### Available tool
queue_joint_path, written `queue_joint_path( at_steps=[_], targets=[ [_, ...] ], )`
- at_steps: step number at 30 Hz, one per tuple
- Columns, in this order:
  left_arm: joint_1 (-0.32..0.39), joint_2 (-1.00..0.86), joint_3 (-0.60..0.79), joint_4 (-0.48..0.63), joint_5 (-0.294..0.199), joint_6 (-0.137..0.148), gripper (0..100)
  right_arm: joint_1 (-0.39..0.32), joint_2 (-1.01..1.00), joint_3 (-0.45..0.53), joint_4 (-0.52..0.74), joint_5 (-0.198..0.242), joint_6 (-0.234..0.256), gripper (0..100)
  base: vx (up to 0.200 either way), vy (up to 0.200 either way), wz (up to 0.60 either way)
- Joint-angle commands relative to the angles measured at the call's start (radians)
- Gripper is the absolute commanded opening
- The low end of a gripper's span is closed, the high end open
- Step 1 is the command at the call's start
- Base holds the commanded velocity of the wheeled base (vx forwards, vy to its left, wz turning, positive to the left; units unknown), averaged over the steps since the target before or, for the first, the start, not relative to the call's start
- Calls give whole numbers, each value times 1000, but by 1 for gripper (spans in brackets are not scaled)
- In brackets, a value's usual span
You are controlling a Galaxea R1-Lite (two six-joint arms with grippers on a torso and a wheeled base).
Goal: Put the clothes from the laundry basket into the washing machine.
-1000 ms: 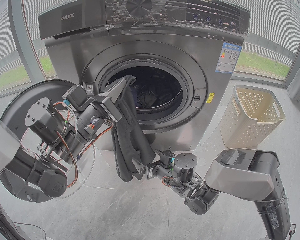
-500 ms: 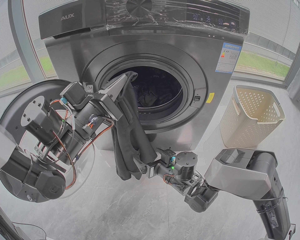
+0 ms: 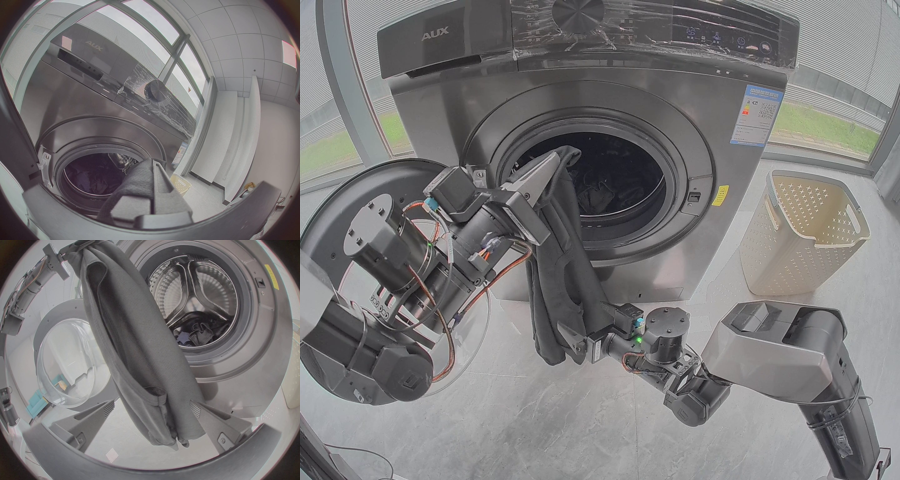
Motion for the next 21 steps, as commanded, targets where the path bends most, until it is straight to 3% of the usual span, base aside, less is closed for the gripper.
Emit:
queue_joint_path(
  at_steps=[1,10,17,18,21],
  targets=[
    [2,0,-5,-6,1,0,0,1,25,-6,5,35,1,100,0,0,0],
    [2,-1,-5,-6,1,0,0,-15,123,-170,32,47,0,100,0,0,0],
    [2,-1,-5,-6,1,0,0,-15,132,-220,49,47,0,100,0,0,0],
    [2,-1,-5,-6,1,0,0,-15,134,-223,49,47,0,0,0,0,0],
    [2,0,-5,-6,1,0,0,-15,134,-236,48,47,0,0,0,0,0]
  ],
)
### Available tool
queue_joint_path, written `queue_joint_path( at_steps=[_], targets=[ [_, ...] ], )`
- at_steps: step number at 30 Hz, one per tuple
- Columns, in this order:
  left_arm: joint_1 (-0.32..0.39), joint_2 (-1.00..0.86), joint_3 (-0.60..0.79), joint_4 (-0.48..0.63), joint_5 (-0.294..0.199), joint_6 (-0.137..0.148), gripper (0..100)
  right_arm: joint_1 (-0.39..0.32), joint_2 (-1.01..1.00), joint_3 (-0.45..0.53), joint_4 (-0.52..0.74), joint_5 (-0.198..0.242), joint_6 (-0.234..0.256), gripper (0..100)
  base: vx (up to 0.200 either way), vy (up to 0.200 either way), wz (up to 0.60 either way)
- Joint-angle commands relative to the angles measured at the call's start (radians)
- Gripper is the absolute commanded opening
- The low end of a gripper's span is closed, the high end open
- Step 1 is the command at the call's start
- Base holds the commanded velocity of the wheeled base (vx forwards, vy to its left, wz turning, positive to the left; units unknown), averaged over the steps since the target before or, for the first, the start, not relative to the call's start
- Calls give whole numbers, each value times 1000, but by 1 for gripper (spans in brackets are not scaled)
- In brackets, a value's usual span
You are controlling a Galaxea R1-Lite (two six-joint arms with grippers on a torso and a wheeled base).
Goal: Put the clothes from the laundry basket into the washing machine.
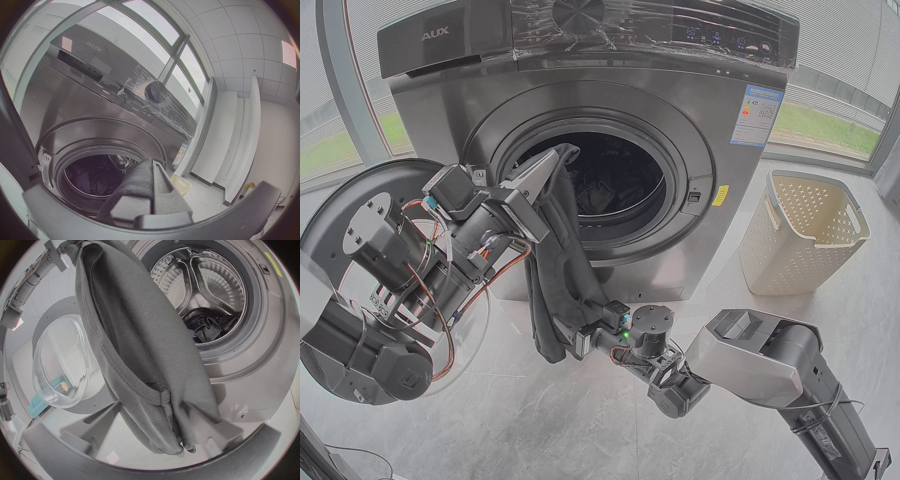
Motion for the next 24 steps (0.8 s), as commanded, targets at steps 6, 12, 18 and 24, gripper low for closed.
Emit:
queue_joint_path(
  at_steps=[6,12,18,24],
  targets=[
    [6,1,0,-6,0,-2,0,-3,8,-27,-11,-1,1,0,0,0,0],
    [15,7,-2,-6,0,-2,0,-19,-56,60,-21,-12,-2,0,0,0,0],
    [44,14,-3,-6,0,-2,0,-34,-186,223,-70,-35,-22,0,0,0,0],
    [58,21,-5,-6,0,0,0,-37,-305,375,-95,-40,-20,0,0,0,0]
  ],
)
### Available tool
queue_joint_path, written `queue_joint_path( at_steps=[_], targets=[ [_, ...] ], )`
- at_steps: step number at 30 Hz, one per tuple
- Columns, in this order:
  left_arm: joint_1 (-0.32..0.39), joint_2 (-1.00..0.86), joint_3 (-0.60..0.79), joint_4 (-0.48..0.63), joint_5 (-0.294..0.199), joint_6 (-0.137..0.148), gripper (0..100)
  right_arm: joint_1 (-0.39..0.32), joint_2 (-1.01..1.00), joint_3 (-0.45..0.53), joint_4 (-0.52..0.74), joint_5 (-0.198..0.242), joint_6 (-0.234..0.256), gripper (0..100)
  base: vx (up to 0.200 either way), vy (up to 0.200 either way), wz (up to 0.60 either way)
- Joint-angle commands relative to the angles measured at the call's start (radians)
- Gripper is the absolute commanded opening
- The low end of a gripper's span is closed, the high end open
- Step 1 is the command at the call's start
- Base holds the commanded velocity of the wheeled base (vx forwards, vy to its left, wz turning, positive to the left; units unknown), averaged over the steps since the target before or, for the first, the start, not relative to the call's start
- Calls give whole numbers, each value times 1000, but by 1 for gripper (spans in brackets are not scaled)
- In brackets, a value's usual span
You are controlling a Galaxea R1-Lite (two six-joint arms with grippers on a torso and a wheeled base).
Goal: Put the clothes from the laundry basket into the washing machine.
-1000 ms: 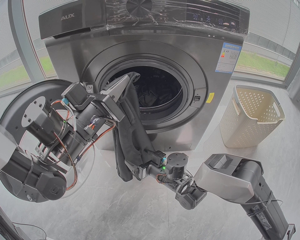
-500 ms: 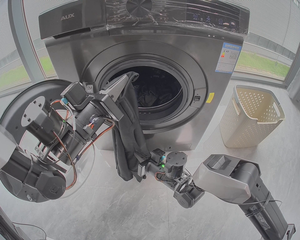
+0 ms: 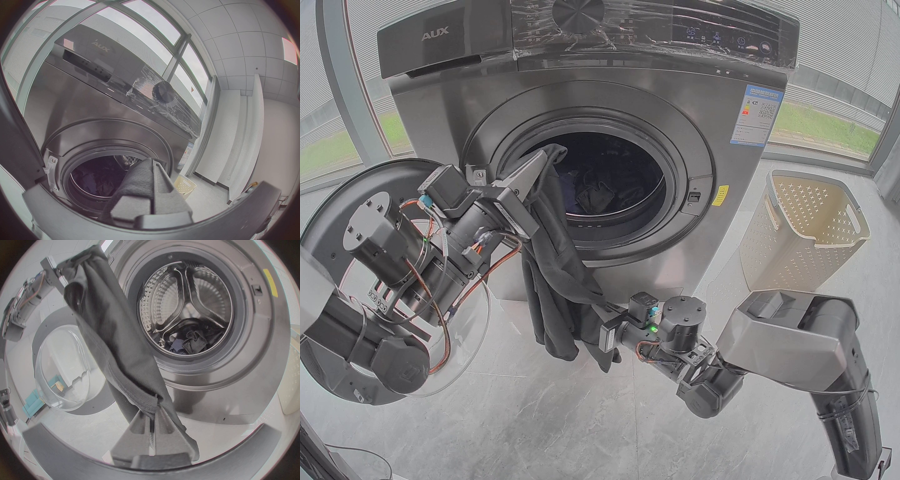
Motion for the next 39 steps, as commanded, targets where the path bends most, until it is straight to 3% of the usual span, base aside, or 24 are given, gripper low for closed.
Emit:
queue_joint_path(
  at_steps=[1,8,13,16,20,25,39],
  targets=[
    [16,11,-1,-6,0,-1,0,-9,-160,142,-21,-6,-2,0,0,0,0],
    [19,10,3,-6,0,-1,0,-49,-279,247,-18,-63,2,0,0,0,0],
    [33,7,6,-6,0,1,0,-96,-378,261,-3,-72,4,0,0,0,0],
    [36,-2,6,-6,-1,-7,0,-124,-447,266,17,-115,11,0,0,0,0],
    [38,-4,22,-6,2,-8,0,-124,-522,340,4,-138,54,0,0,0,0],
    [53,-22,51,-7,3,-8,0,-131,-605,358,-33,-152,96,0,0,0,0],
    [64,-64,121,-7,5,1,0,-119,-706,329,-50,-153,94,0,0,0,0]
  ],
)
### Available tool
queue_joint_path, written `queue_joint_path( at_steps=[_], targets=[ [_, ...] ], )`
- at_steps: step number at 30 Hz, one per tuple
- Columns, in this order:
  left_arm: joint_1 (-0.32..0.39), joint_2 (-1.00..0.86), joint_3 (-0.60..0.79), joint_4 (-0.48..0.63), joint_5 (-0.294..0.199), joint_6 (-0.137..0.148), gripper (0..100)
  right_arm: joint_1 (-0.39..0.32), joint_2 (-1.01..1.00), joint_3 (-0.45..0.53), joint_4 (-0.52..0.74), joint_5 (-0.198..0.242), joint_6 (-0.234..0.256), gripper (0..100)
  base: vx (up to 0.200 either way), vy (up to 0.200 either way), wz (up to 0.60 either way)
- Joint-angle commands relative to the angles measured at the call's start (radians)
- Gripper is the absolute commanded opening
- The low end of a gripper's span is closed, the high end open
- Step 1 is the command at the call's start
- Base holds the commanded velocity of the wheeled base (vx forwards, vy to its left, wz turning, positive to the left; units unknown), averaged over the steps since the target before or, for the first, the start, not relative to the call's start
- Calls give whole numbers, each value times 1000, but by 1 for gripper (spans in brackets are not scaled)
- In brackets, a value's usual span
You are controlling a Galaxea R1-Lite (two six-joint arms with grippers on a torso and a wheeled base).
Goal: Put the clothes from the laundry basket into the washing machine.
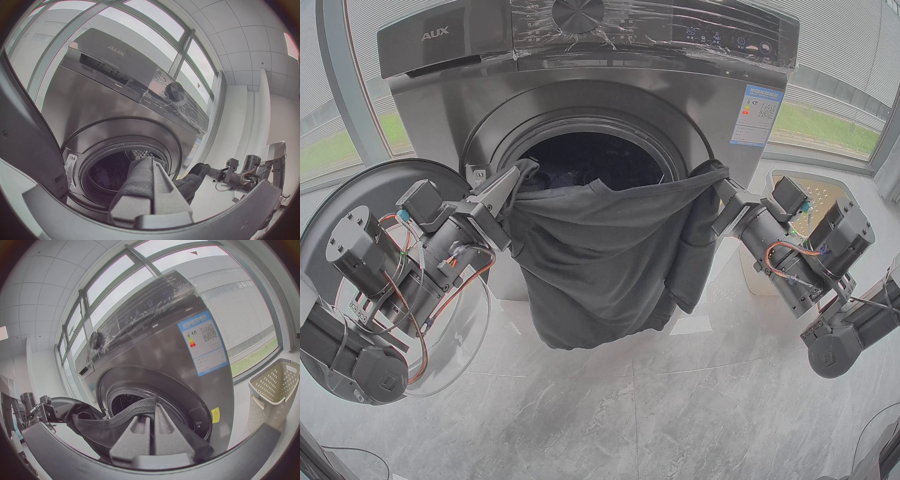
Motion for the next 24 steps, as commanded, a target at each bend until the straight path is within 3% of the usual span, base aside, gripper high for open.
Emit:
queue_joint_path(
  at_steps=[1,12,24],
  targets=[
    [5,-5,8,-7,-1,1,0,2,-34,-5,0,0,1,0,0,0,0],
    [78,-5,-4,-7,-7,-1,0,-12,-37,10,-12,2,4,0,0,0,0],
    [98,-5,-35,-7,-1,1,0,-15,-77,45,-12,12,4,0,0,0,0]
  ],
)
